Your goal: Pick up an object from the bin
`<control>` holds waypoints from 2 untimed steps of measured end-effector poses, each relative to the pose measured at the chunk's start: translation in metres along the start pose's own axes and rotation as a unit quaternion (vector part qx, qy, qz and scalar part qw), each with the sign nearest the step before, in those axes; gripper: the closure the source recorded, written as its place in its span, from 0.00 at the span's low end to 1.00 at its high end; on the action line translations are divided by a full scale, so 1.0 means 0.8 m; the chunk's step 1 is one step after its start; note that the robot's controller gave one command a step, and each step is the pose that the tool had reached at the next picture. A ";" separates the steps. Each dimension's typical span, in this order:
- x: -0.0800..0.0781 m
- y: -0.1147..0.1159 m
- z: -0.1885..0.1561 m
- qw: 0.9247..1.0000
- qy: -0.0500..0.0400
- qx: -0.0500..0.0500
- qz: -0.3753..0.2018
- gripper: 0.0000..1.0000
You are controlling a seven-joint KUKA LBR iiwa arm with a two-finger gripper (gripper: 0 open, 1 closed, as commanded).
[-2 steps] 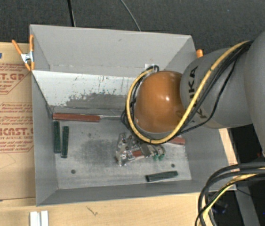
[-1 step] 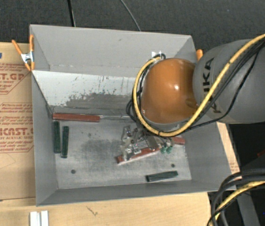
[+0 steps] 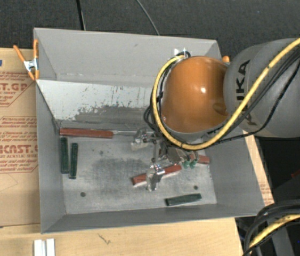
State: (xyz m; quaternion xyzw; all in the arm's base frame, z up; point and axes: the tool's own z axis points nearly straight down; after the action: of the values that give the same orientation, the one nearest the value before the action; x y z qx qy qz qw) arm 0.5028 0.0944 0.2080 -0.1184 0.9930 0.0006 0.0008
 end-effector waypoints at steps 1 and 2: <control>0.000 0.000 0.000 1.000 0.000 0.000 0.000 0.00; -0.014 -0.018 0.056 0.999 -0.003 0.001 -0.034 0.00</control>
Offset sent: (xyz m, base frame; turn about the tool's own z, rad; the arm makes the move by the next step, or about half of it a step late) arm 0.0374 -0.0346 -0.1336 -0.1860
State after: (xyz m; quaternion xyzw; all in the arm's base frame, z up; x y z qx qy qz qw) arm 0.5174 0.0831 0.1631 -0.1519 0.9884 0.0003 0.0038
